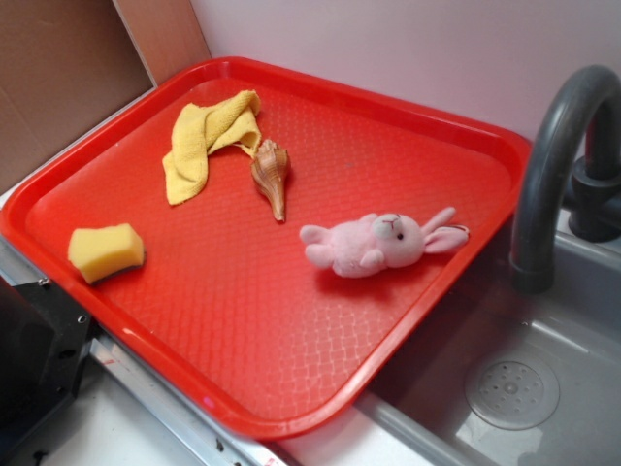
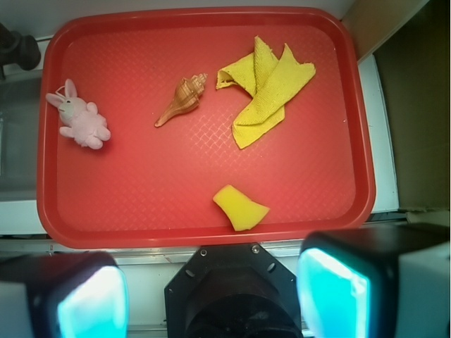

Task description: Grab the pink bunny.

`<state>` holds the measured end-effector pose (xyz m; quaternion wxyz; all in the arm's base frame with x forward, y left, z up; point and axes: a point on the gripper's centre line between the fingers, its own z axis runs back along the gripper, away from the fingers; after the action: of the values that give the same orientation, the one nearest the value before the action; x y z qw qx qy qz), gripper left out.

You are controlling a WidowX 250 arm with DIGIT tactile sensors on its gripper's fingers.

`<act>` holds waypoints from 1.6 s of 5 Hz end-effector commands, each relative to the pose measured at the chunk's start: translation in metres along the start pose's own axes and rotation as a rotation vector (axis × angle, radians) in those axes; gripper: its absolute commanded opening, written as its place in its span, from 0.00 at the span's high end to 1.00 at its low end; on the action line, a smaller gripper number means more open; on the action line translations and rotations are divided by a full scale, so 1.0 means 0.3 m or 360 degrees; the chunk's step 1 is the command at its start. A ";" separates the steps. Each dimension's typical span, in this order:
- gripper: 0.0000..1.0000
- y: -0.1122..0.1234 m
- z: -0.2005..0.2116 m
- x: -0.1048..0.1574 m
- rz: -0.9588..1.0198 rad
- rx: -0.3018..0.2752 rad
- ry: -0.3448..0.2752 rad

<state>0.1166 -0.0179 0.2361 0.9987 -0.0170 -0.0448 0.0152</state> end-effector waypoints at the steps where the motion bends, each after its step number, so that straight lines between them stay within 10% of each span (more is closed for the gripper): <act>1: 0.00 0.000 0.000 0.000 0.0000 0.0000 0.0000; 6: 0.00 -0.367 -0.296 0.284 -0.0950 -0.0003 -0.0129; 8: 0.00 -0.436 -0.465 0.336 -0.1042 -0.0072 0.0017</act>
<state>0.2286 -0.1428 0.0923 0.9506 -0.0193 -0.0084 -0.3097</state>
